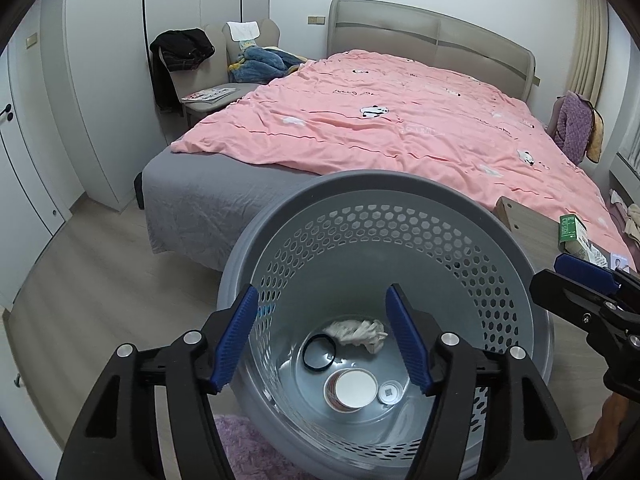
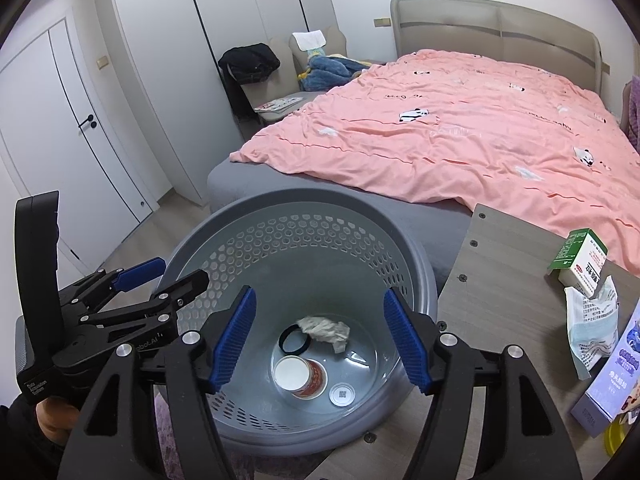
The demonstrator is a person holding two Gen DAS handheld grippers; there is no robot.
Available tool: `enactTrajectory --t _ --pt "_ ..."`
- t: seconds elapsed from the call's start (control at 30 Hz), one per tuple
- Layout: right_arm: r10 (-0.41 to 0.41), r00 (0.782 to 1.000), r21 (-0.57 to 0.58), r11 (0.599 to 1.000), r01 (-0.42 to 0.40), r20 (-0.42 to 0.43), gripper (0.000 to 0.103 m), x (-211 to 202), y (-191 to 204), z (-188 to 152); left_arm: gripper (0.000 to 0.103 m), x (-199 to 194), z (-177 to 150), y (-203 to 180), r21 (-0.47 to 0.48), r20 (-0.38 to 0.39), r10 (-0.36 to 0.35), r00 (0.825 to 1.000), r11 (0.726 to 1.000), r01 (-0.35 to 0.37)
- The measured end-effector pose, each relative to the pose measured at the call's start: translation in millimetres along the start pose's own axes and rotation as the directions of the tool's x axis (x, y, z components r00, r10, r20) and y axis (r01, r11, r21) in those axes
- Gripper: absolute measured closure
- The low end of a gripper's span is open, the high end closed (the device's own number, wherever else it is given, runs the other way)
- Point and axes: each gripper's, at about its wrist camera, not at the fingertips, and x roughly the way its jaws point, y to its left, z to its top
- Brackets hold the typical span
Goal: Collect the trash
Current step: 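Withdraw both tools from the basket back toward the table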
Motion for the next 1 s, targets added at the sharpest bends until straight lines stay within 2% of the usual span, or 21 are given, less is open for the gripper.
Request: enactTrajectory --t 0.53,1.0 --pt "0.0 1.0 -0.001 1.0 0.0 0.007 0.038 -3 1 -3 0.033 -7 -2 0 -0.004 0.01 0.02 1.0 1.0 -0.02" --pt "-0.018 0.999 0.009 1.0 0.017 0.044 0.034 -28 -2 -10 0.026 -28 -7 -6 0.004 0.032 0.022 0.999 1.0 -0.023"
